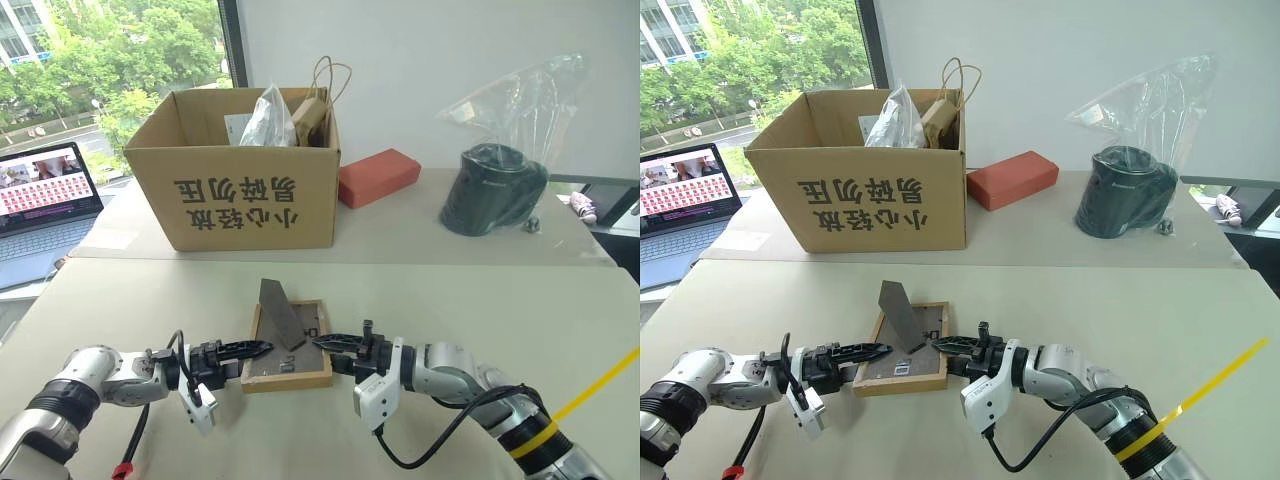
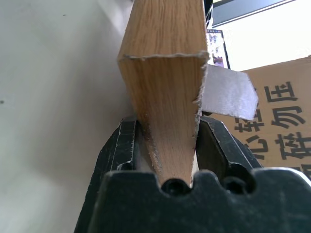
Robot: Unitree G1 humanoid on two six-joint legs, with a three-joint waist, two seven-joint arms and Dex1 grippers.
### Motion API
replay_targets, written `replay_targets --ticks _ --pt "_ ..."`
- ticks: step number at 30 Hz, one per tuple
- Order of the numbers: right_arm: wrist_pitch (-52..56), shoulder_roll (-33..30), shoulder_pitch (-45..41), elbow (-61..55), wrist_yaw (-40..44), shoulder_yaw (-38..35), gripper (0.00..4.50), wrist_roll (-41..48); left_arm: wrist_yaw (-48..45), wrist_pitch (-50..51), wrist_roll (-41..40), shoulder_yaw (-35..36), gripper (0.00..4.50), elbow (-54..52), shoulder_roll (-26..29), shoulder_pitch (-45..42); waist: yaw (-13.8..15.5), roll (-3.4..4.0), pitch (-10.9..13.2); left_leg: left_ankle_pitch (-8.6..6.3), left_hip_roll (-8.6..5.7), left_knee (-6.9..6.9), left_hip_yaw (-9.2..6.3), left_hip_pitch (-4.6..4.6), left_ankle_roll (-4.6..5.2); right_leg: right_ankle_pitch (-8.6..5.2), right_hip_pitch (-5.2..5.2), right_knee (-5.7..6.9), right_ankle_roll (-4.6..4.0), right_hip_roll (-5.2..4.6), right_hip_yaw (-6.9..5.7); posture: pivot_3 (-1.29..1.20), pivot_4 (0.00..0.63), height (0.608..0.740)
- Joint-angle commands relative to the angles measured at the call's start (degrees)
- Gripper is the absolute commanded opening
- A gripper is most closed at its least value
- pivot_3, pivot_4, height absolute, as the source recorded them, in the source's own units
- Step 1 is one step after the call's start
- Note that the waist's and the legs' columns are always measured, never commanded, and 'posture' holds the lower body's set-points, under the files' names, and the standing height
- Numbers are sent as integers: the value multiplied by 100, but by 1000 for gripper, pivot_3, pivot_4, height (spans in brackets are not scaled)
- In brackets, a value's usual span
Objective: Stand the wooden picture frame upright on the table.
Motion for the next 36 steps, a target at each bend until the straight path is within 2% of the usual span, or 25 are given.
replay_targets --ticks 1,5,6,7,8,11,14,18,21,23,26,29,32,36 --pt "-46 79 -17 -274 -73 -78 1259 100 -113 123 147 -41 1159 4 -6 -82 -1 0 0 0 0 0 0 0 0 0 0 0 -1 0 0 0 150 740" --pt "24 119 11 -305 -57 -111 1252 143 -261 8 -205 -14 1159 192 -66 -125 0 0 0 0 0 0 0 1 0 1 1 0 -1 0 0 0 150 740" --pt "73 144 20 -317 -53 -139 1250 192 -311 20 -327 21 2149 207 -86 -122 6 0 0 0 0 0 0 1 0 1 1 0 -2 0 0 0 150 740" --pt "117 164 28 -324 -39 -161 1245 244 -369 32 -422 48 2351 217 -101 -118 8 -1 -1 0 0 0 0 2 0 1 2 1 -2 0 0 0 150 740" --pt "178 186 43 -333 -16 -187 1243 308 -417 69 -483 83 2846 201 -100 -97 2 -1 -1 0 0 0 -1 3 0 1 3 1 -2 0 -1 0 150 740" --pt "432 196 129 -436 103 -316 1243 597 -708 125 -1099 237 3855 301 -43 44 -16 -1 -1 0 0 0 0 1 0 2 2 0 -3 0 0 0 150 740" --pt "940 71 265 -692 335 -676 1243 1189 -1033 348 -2130 605 3855 151 168 416 -23 -1 0 0 0 0 -1 1 0 3 1 1 -4 0 0 0 150 740" --pt "2013 -114 300 -1216 831 -1253 1243 2202 -1956 1229 -3819 1004 3855 -446 350 1135 -40 0 2 0 0 2 -1 -4 1 4 -2 4 -7 -1 0 0 150 740" --pt "3665 -211 -21 -1589 1340 -1828 1243 3529 -2485 1863 -4465 1237 3855 -1105 282 1827 -35 1 3 0 1 2 -2 -3 1 4 0 7 -8 -1 0 0 150 740" --pt "5032 -368 -375 -1773 1696 -2233 1243 4571 -2716 2280 -4639 1353 3855 -1474 97 2229 -50 6 5 0 3 4 -2 -1 1 6 2 6 -10 0 2 0 150 740" --pt "7844 -912 -1277 -1638 2203 -2867 1243 6668 -2997 2821 -4750 1413 3855 -2045 -274 2615 -46 26 22 -1 2 10 1 -2 1 9 4 7 -14 -1 3 0 150 740" --pt "9510 -1221 -1880 -1174 2409 -2986 1243 7565 -3284 3136 -4813 1538 3855 -2448 -546 2806 -10 34 31 -2 6 12 -10 -8 5 12 2 6 -16 5 -4 0 150 740" --pt "10219 -1304 -2122 -950 2700 -2872 1243 8046 -3510 3264 -4834 1640 3855 -2651 -721 2881 10 33 30 -5 7 7 -16 -8 10 8 1 5 -22 6 -11 0 150 740" --pt "10264 -1178 -2142 -622 2742 -2417 1243 7811 -3908 3298 -5106 1689 3855 -2798 -855 2916 -11 35 31 -5 0 14 -11 -26 10 9 -12 4 -18 1 -5 0 150 740"
